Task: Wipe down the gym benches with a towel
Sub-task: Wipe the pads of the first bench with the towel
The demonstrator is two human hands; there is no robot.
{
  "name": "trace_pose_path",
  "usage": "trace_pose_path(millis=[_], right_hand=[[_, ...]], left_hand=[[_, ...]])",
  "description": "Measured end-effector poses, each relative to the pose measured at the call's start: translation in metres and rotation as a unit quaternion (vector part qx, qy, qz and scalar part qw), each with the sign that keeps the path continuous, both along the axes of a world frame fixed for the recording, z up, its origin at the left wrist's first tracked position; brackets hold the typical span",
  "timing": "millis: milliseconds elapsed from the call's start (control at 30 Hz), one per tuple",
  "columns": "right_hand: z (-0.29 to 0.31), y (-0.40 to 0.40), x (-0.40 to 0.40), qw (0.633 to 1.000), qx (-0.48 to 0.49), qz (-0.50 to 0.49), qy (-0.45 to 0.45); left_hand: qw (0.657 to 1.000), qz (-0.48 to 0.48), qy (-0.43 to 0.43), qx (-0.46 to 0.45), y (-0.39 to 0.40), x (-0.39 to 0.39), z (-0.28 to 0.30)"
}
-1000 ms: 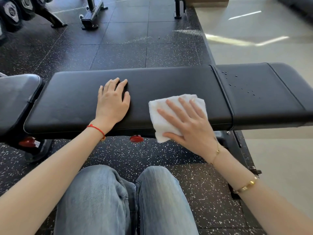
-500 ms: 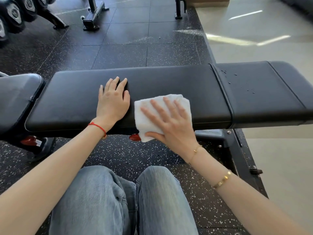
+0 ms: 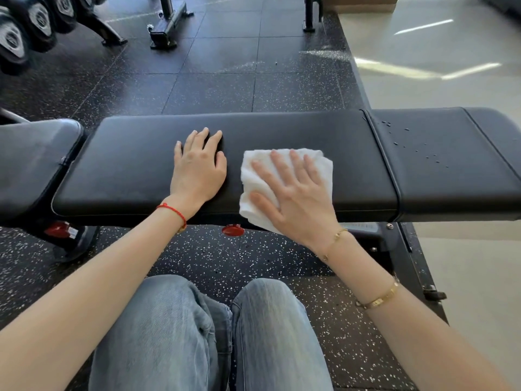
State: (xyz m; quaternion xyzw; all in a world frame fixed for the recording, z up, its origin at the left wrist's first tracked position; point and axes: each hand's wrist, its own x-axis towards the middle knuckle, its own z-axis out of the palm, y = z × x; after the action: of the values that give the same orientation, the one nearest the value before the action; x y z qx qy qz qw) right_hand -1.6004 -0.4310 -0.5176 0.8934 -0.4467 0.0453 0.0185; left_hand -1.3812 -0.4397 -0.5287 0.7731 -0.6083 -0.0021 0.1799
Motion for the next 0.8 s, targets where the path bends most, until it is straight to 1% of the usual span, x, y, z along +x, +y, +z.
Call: trace_pose_path(millis=[167, 267, 333, 400, 500, 600, 667, 733, 800], right_hand=[[0.005, -0.006, -0.031, 0.998, 0.028, 0.05, -0.024], [0.008, -0.034, -0.034, 0.998, 0.05, 0.009, -0.036], [0.012, -0.056, -0.021, 0.998, 0.051, -0.022, -0.031], [0.015, -0.069, -0.001, 0.995, 0.08, -0.038, -0.042], [0.013, -0.057, 0.013, 0.993, 0.097, -0.034, -0.053], [0.008, -0.03, -0.014, 0.995, 0.079, 0.013, -0.053], [0.008, -0.025, -0.042, 0.996, 0.082, 0.019, -0.04], [0.011, -0.037, -0.059, 0.996, 0.084, -0.01, -0.026], [0.014, -0.057, -0.055, 0.994, 0.095, -0.053, -0.021]], left_hand=[[1.0, -0.003, 0.003, -0.012, 0.001, 0.002, -0.001], [1.0, 0.004, -0.006, -0.011, 0.0, 0.0, -0.001], [1.0, 0.009, -0.011, -0.013, -0.001, -0.001, 0.0], [1.0, 0.009, -0.008, -0.017, -0.001, -0.002, 0.002], [1.0, 0.006, -0.003, -0.025, 0.0, -0.001, 0.003], [1.0, -0.001, 0.001, -0.03, 0.001, 0.002, 0.003], [1.0, -0.001, 0.002, -0.029, 0.001, 0.001, 0.003], [1.0, 0.004, 0.001, -0.027, 0.001, 0.0, 0.002], [1.0, 0.008, -0.001, -0.026, 0.0, -0.002, 0.003]])
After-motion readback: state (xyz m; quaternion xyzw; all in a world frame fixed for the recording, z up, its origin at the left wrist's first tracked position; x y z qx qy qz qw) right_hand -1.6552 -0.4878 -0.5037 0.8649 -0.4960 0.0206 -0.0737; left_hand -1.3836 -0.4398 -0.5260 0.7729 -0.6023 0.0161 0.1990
